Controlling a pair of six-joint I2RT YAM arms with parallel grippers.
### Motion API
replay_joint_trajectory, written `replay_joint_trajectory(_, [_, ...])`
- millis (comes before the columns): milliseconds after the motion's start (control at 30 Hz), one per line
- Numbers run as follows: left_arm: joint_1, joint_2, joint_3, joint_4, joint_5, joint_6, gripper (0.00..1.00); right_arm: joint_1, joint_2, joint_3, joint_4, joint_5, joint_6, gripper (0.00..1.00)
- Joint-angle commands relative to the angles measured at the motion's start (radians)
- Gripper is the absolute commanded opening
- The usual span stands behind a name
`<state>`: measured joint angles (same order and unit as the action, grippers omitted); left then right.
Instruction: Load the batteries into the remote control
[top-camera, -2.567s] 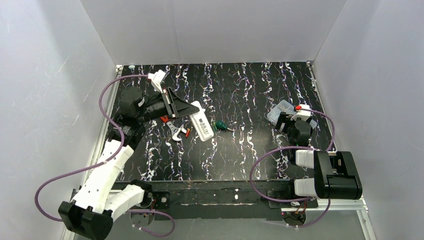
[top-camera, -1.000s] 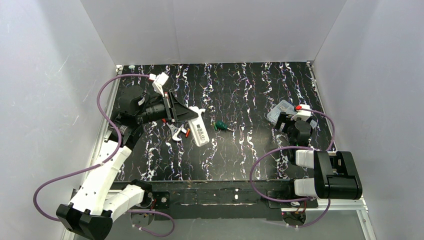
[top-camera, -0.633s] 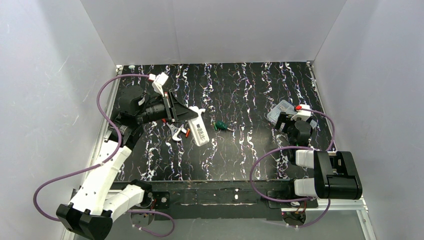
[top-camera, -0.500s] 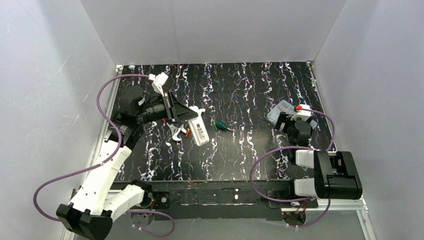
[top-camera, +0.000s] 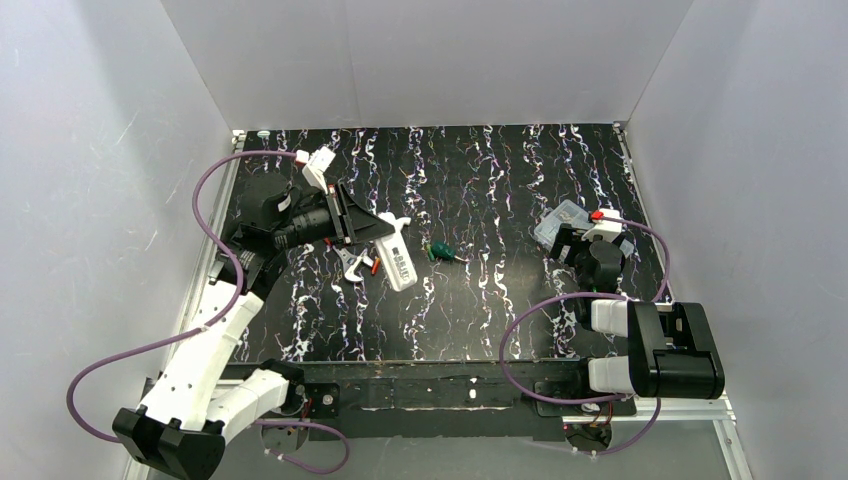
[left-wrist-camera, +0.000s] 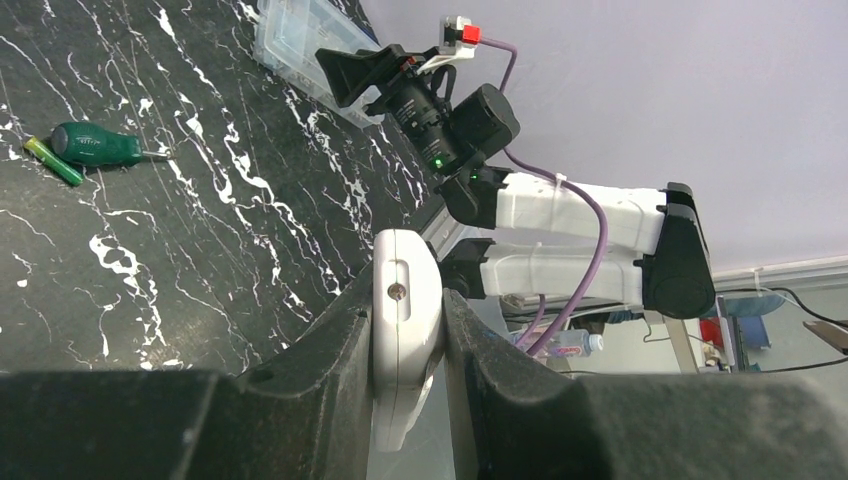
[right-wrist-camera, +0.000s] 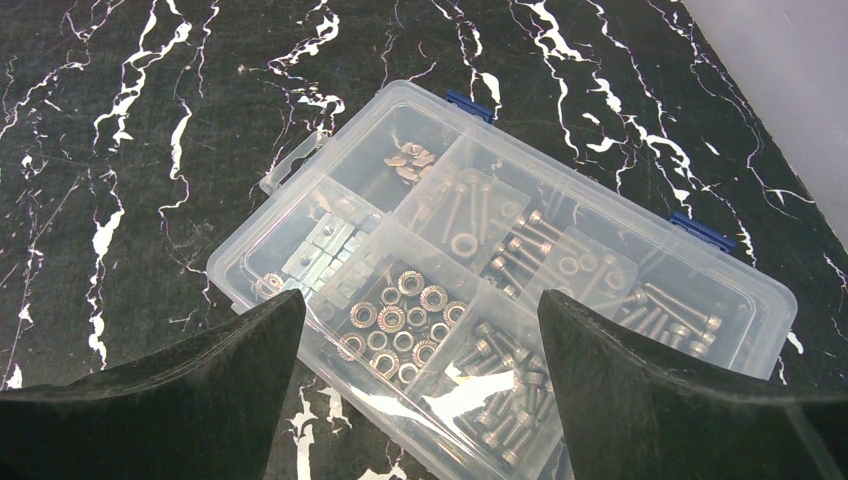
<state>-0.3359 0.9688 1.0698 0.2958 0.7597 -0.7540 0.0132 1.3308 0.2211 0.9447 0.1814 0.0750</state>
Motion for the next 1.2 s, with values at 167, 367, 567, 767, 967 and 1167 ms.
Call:
replay_joint_trajectory(167, [-0.005, -0.030, -0.009, 0.008, 0.012, 0.013, 0.00, -0.004, -0.007, 0.034, 0.043, 0.018, 0.002, 0.96])
replay_joint_trajectory(367, [-0.004, -0.029, -0.015, 0.012, 0.010, 0.011, 0.00, -0.003, -0.007, 0.034, 0.043, 0.017, 0.002, 0.96])
replay_joint_trajectory(567, [-0.004, -0.024, -0.010, 0.010, 0.007, 0.011, 0.00, -0.004, -0.006, 0.034, 0.043, 0.018, 0.002, 0.96])
replay_joint_trajectory(767, [-0.003, -0.021, -0.016, 0.006, 0.003, 0.012, 0.00, -0.004, -0.007, 0.034, 0.043, 0.018, 0.003, 0.96])
replay_joint_trajectory(967, [-0.004, -0.018, -0.008, -0.019, -0.008, 0.029, 0.00, -0.003, -0.007, 0.034, 0.043, 0.017, 0.002, 0.96])
replay_joint_trajectory(1167, [-0.004, -0.018, -0.010, -0.030, -0.010, 0.031, 0.00, -0.004, -0.007, 0.034, 0.043, 0.017, 0.002, 0.96])
